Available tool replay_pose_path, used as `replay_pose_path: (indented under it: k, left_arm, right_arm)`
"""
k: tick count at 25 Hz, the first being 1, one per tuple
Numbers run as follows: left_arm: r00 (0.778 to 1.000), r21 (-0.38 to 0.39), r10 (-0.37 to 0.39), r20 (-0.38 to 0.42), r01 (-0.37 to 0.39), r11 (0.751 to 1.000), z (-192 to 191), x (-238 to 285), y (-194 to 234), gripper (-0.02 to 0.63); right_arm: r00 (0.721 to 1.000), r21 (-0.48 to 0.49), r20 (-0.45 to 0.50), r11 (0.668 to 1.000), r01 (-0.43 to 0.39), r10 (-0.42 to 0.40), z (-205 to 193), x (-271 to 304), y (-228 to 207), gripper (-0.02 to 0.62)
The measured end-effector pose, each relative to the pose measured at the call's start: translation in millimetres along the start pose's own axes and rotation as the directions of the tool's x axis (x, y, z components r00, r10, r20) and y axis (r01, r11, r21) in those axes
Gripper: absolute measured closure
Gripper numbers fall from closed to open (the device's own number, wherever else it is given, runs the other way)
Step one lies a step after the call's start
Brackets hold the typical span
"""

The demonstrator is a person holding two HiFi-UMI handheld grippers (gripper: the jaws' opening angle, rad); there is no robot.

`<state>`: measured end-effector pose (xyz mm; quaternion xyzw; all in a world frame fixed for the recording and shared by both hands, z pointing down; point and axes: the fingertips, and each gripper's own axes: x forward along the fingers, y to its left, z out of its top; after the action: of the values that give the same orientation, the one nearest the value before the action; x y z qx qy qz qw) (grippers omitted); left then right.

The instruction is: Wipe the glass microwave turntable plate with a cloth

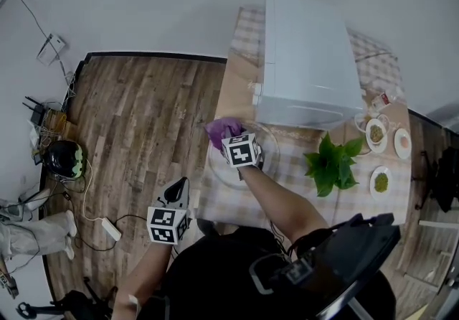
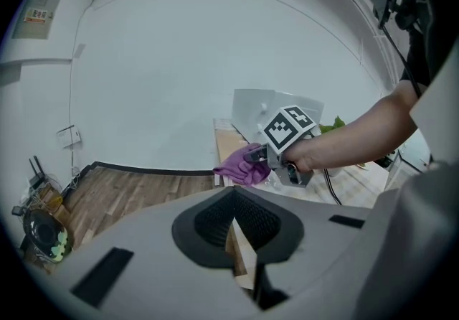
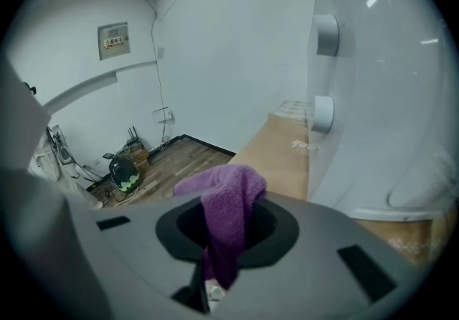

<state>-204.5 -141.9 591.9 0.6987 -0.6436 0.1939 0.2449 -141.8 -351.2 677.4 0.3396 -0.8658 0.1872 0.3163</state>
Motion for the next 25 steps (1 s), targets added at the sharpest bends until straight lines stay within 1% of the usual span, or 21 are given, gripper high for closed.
replay_pose_path:
  k: [12,25]
  left_arm:
    - [0.998,0.05,-0.066,-0.019,0.066,0.997,-2.1,10.4,-27.4,0.598]
    - [0.991,0.088,-0.132,-0.013,0.133,0.987,3.1,17.6,-51.2,0.598]
  right_arm:
    - [0.997,0.037,-0.014,0.997,0.073,-0.072,-22.8,-17.1,-43.0,0.535]
    - [0.987,0.096,-0.013,0.982,0.163,-0.163,-42.4,-45.6,-90.1,0.535]
